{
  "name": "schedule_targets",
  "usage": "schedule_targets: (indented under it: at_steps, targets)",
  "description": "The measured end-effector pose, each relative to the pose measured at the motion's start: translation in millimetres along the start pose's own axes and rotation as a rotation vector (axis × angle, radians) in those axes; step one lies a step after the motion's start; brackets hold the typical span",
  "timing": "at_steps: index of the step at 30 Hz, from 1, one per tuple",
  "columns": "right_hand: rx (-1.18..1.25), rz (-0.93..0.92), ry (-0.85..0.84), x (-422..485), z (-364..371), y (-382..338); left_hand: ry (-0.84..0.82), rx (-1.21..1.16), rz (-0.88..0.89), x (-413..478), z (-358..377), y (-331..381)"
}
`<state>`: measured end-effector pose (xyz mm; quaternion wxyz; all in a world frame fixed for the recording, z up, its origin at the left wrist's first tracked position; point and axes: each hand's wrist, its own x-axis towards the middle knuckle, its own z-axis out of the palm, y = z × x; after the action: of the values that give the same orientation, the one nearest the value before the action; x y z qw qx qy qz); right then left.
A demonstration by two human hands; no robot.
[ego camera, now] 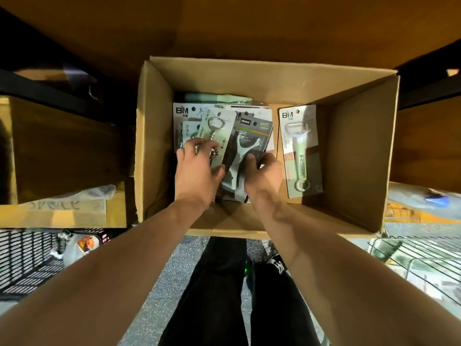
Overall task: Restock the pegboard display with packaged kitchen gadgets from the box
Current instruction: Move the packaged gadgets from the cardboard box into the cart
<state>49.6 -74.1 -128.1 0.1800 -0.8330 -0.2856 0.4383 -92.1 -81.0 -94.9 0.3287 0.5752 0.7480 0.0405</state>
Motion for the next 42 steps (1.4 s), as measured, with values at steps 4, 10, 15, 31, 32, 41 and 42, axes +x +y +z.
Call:
schedule_targets:
  at_steps: [4,10,15,31,32,41,42]
  targets:
    - [0.119,0.01,0.027,-2.8,-18.6,-8.8,0.026,-0.03,-0.002,-3.1,-0.4,14.3]
    - [0.213,0.0,0.057,-10.2,-69.1,-13.6,0.033,-0.051,0.067,-15.3,-2.1,56.1]
    - [0.306,-0.118,0.16,-27.2,-140.9,-8.3,0.036,-0.026,0.179,-39.2,-8.1,116.4]
    - [0.674,-0.123,0.654,-109.4,-445.7,150.9,0.028,0.041,0.823,-254.9,75.6,385.6]
    - [0.706,-0.086,0.69,-115.6,-462.2,171.5,0.01,0.056,0.865,-271.6,91.1,398.5]
    - [0.826,0.382,0.774,-170.0,-505.6,377.5,-0.368,0.285,1.043,-399.3,248.8,418.4]
    - [0.827,0.438,0.759,-176.1,-501.3,399.9,-0.408,0.328,1.038,-409.8,265.7,411.7]
